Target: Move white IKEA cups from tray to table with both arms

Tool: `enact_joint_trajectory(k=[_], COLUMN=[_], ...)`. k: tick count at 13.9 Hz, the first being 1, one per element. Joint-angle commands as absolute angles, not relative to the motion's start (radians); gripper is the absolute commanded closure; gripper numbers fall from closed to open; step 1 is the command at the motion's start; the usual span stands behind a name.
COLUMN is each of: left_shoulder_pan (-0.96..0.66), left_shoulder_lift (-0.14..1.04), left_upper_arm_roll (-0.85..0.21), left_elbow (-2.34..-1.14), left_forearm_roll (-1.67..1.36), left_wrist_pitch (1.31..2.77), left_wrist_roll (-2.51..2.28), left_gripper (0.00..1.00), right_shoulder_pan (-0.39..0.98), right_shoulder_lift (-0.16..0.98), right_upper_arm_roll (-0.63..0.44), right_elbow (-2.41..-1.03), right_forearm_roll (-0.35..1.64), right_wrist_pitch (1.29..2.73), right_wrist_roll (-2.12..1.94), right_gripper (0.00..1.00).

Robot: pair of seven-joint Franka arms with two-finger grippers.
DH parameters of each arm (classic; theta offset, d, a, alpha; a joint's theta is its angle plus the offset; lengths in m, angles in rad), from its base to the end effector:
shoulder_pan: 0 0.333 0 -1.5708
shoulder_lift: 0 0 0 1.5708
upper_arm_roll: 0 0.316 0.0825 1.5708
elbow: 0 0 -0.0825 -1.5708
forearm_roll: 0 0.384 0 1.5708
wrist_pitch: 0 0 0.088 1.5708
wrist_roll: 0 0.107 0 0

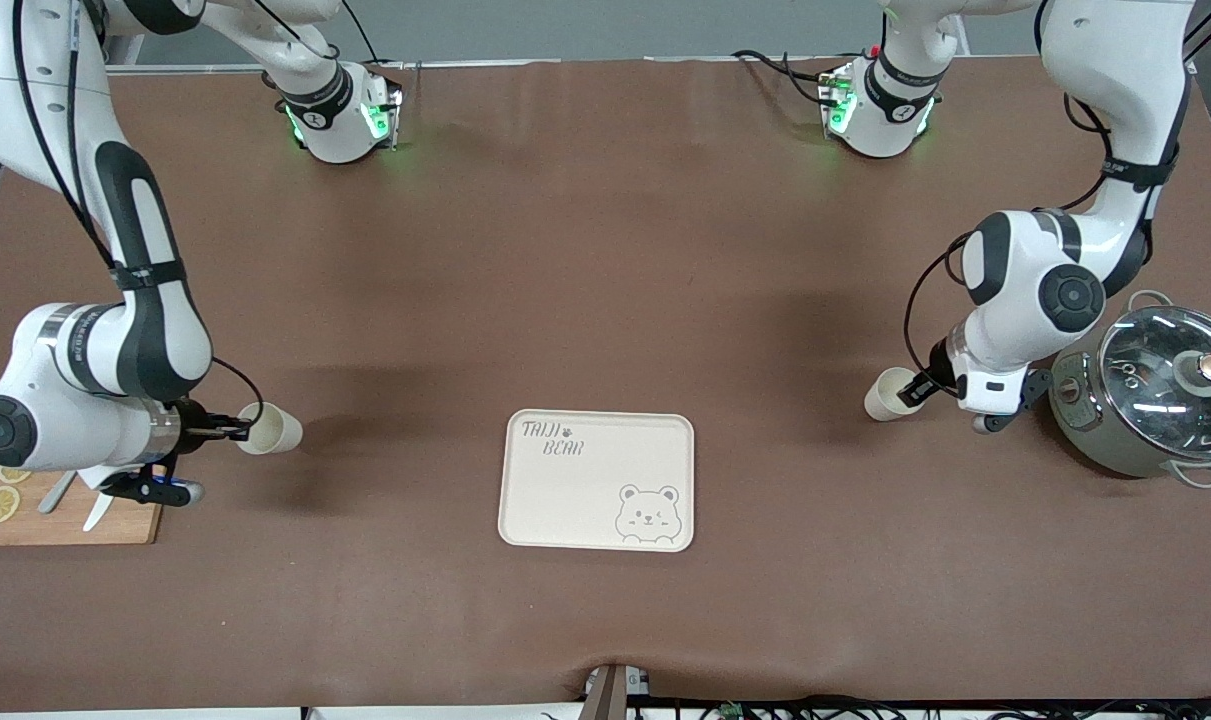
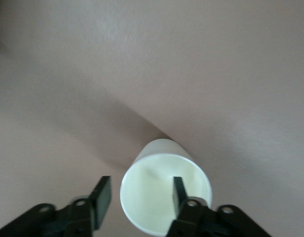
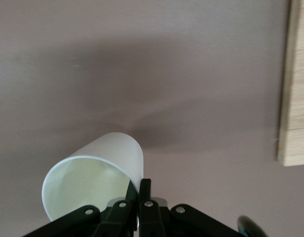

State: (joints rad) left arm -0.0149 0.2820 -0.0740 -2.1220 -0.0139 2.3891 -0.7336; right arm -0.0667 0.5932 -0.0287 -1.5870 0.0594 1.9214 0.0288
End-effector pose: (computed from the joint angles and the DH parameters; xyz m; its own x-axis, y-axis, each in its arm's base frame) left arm 0.5707 -0.0505 0.2770 0.7912 0.6108 -0.0307 0.6114 -0.7912 0.0126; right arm 0.6625 -0.0569 0.2710 0.9563 -0.1403 -0.2567 -0.1517 -0.9881 -0.0253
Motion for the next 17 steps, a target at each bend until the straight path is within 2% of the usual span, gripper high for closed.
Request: enact_joint_trajectory(k=[1,4,7,9,10,11,12,13,14,15,17], left_shoulder_pan=[-0.009,-0.009,-0.008,-0.003,-0.005,-0.006,-0.005,-0.003,0.0,0.009,0.035], left_shoulder_lift=[0.219,0.221,0.218,0.189,0.172,0.151,0.129,0.108,0.095,0.078,0.054], left_upper_arm_roll=[-0.084,-0.084,-0.083,-0.083,-0.083,-0.083,-0.084,-0.083,-0.08,-0.075,-0.074], left_elbow=[-2.032,-1.855,-1.722,-1.677,-1.677,-1.677,-1.677,-1.677,-1.677,-1.672,-1.671], left_forearm_roll=[0.002,0.002,0.003,0.032,0.035,0.035,0.035,0.035,0.035,0.035,0.035], left_wrist_pitch=[2.219,2.002,1.864,1.778,1.773,1.769,1.755,1.74,1.721,1.7,1.681], left_wrist_roll=[-0.733,-0.719,-0.716,-0.7,-0.69,-0.687,-0.669,-0.637,-0.602,-0.556,-0.479], left_gripper=[0.0,0.0,0.0,0.0,0.0,0.0,0.0,0.0,0.0,0.0,0.0], right_shoulder_pan=[-0.109,-0.123,-0.139,-0.146,-0.146,-0.146,-0.146,-0.147,-0.147,-0.146,-0.141], right_shoulder_lift=[0.56,0.565,0.574,0.574,0.574,0.575,0.575,0.577,0.575,0.577,0.572], right_upper_arm_roll=[-0.008,-0.009,-0.009,-0.008,-0.008,-0.008,-0.008,-0.008,-0.008,-0.008,-0.006], right_elbow=[-1.658,-1.675,-1.686,-1.69,-1.69,-1.692,-1.69,-1.69,-1.69,-1.69,-1.674], right_forearm_roll=[0.043,0.041,0.012,0.002,0.002,0.002,0.002,0.002,0.002,0.003,0.003], right_wrist_pitch=[1.974,1.997,2.031,2.034,2.034,2.036,2.036,2.036,2.034,2.03,2.02], right_wrist_roll=[-0.04,-0.055,-0.057,-0.057,-0.057,-0.057,-0.057,-0.057,-0.057,-0.049,-0.054], right_gripper=[1.0,1.0,0.99,0.99,0.96,0.85,0.69,0.5,0.19,0.0,0.0])
